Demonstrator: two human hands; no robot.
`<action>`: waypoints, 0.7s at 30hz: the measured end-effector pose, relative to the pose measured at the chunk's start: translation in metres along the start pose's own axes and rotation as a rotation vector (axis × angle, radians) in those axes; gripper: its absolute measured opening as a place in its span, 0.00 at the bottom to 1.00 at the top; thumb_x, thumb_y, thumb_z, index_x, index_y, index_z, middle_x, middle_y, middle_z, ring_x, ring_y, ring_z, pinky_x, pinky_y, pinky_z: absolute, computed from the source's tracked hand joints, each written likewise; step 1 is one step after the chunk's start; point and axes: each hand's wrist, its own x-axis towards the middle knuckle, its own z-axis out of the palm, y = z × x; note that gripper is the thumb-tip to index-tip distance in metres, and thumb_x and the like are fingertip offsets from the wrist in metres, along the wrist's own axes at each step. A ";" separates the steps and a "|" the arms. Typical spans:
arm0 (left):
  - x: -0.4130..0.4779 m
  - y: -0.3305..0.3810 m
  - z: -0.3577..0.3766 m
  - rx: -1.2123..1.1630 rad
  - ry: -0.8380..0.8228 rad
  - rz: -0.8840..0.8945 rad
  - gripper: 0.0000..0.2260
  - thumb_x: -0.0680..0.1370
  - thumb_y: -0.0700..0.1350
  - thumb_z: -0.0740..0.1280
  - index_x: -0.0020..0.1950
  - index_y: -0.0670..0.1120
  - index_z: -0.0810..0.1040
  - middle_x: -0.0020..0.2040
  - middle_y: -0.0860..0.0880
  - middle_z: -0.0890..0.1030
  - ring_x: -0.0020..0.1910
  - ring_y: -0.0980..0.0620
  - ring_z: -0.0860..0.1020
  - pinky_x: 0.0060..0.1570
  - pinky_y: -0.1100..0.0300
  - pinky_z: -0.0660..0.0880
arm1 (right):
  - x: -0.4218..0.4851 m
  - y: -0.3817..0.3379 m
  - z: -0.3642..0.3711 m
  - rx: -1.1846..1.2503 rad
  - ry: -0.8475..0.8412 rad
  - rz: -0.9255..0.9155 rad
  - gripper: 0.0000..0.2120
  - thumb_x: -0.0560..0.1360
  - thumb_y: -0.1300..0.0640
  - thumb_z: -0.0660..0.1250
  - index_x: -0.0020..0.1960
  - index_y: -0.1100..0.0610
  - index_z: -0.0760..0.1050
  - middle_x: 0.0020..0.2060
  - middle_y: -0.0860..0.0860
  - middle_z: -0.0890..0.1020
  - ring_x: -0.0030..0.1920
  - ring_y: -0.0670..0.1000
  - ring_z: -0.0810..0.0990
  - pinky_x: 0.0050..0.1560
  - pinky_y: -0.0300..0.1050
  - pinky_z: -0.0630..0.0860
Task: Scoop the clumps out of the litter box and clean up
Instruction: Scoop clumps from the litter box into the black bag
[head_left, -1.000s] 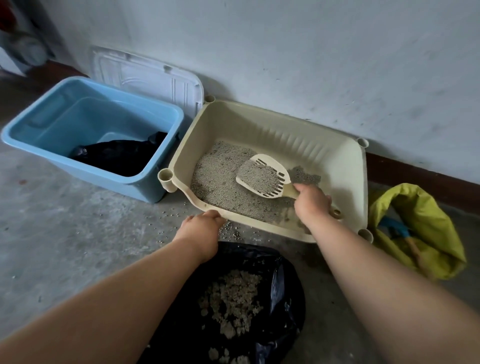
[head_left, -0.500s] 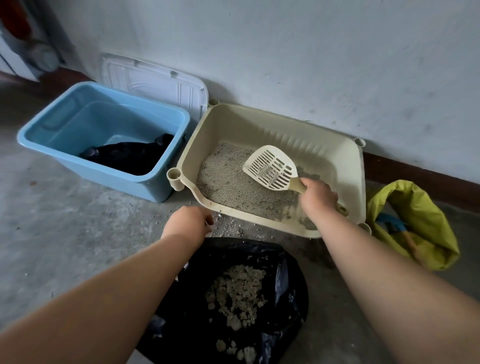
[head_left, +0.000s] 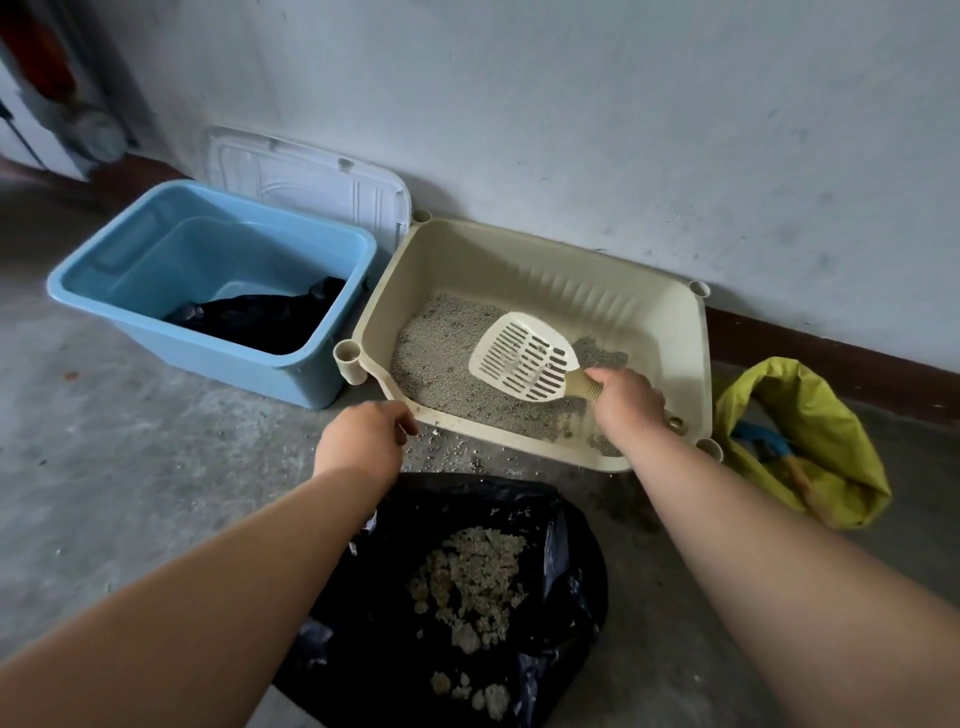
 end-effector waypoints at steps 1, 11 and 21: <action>-0.001 0.001 0.000 -0.002 0.002 0.004 0.16 0.72 0.33 0.64 0.43 0.56 0.77 0.41 0.56 0.80 0.44 0.53 0.78 0.43 0.63 0.72 | -0.002 0.000 -0.001 -0.010 -0.010 -0.014 0.26 0.77 0.66 0.54 0.65 0.40 0.73 0.60 0.52 0.78 0.55 0.59 0.75 0.57 0.50 0.67; -0.002 -0.011 0.003 -0.070 -0.053 -0.086 0.06 0.77 0.46 0.68 0.51 0.52 0.84 0.49 0.51 0.85 0.49 0.50 0.81 0.54 0.58 0.77 | -0.033 0.003 -0.021 0.063 -0.093 -0.288 0.25 0.72 0.67 0.67 0.64 0.46 0.75 0.59 0.51 0.79 0.55 0.52 0.76 0.61 0.52 0.72; -0.005 -0.026 0.004 0.015 -0.093 -0.145 0.09 0.79 0.46 0.63 0.56 0.56 0.79 0.55 0.50 0.81 0.52 0.47 0.79 0.56 0.51 0.77 | -0.068 0.009 0.003 -0.226 0.342 -1.047 0.14 0.72 0.63 0.63 0.51 0.48 0.82 0.42 0.48 0.82 0.44 0.53 0.80 0.54 0.48 0.66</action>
